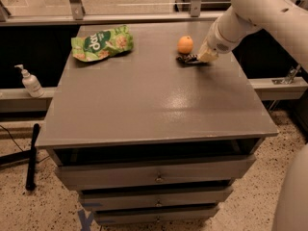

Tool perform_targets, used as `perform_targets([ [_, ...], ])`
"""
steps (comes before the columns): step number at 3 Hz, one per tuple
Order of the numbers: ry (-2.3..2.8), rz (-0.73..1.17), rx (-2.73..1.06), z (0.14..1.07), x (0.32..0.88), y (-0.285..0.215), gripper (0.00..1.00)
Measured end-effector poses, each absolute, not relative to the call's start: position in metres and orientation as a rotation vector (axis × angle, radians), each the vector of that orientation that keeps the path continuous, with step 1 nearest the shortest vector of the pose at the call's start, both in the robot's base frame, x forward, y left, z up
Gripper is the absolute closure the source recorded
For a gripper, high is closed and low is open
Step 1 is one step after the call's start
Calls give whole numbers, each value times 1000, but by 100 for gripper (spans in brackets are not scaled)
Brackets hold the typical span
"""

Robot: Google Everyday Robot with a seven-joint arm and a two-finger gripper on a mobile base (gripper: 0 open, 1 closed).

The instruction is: Move rxbar chocolate near orange

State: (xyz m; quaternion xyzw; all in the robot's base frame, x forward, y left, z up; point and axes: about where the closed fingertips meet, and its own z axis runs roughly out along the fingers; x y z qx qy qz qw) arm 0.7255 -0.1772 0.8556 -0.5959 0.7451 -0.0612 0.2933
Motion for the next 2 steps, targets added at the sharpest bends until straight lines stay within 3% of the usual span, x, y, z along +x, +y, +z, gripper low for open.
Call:
perform_targets([
  [2,2000,-187,-1607,860,732,-180,59],
])
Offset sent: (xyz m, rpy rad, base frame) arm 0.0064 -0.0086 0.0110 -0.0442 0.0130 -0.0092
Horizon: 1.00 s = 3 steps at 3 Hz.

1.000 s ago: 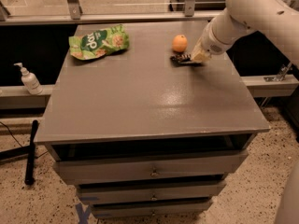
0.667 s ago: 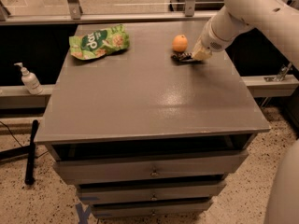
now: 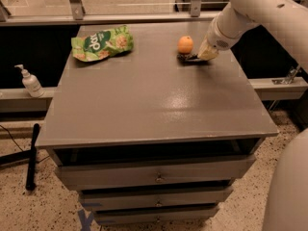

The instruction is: Move rxbar chocolate near orange

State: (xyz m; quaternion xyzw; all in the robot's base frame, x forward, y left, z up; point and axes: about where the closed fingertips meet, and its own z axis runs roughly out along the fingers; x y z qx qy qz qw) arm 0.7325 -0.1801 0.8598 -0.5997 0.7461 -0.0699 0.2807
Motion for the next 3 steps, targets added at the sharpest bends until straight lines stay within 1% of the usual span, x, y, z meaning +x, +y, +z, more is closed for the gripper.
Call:
perform_targets([
  [2,2021,-184,-1625,859,729,-181,12],
  [3,2032,-177,-1635,857,726,-180,0],
])
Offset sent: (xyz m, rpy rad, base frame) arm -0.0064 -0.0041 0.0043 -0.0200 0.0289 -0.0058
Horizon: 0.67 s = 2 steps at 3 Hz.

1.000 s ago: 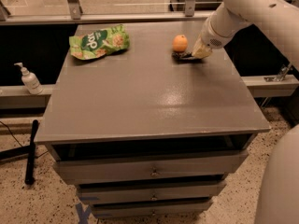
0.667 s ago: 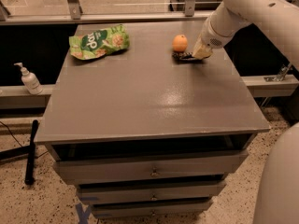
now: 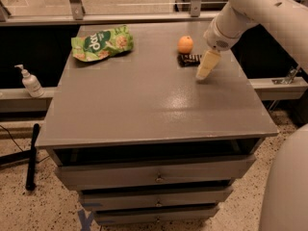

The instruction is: Move rxbar chocolate near orange

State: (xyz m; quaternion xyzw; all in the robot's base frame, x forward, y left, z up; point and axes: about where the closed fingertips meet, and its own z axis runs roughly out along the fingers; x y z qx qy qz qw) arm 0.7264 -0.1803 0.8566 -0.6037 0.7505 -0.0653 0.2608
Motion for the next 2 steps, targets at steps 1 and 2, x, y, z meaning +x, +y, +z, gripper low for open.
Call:
perform_targets([
  [1,2064,-91,-1590,870,709,-188,0],
  [2,2090,91,-1482,907,662,-212,0],
])
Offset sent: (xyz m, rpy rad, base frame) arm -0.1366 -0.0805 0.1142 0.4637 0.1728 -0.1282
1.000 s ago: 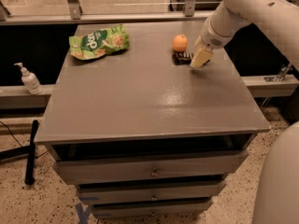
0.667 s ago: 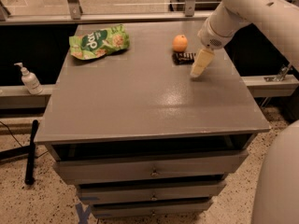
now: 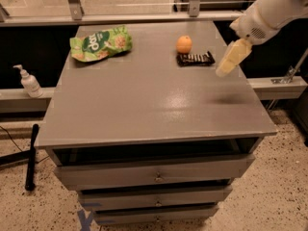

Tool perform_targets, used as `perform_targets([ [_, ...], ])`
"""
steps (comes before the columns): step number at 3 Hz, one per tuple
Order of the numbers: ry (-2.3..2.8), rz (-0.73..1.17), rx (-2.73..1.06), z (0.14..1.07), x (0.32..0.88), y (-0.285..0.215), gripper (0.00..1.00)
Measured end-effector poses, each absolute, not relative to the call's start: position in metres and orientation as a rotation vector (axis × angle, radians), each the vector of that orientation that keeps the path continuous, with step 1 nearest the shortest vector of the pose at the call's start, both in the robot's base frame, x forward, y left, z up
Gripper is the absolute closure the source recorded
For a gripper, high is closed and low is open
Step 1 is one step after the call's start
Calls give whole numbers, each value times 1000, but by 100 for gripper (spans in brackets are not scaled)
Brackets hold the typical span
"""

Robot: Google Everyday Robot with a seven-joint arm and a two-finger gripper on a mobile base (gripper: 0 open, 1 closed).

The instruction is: Move rxbar chocolate near orange

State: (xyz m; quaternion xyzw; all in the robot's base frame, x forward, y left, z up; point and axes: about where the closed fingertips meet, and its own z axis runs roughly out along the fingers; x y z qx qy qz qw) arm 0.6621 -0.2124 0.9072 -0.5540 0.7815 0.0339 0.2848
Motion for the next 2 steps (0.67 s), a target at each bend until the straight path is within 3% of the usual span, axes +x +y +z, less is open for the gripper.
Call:
perform_targets([
  [2,2030,325,-1252,954,577,-269,0],
])
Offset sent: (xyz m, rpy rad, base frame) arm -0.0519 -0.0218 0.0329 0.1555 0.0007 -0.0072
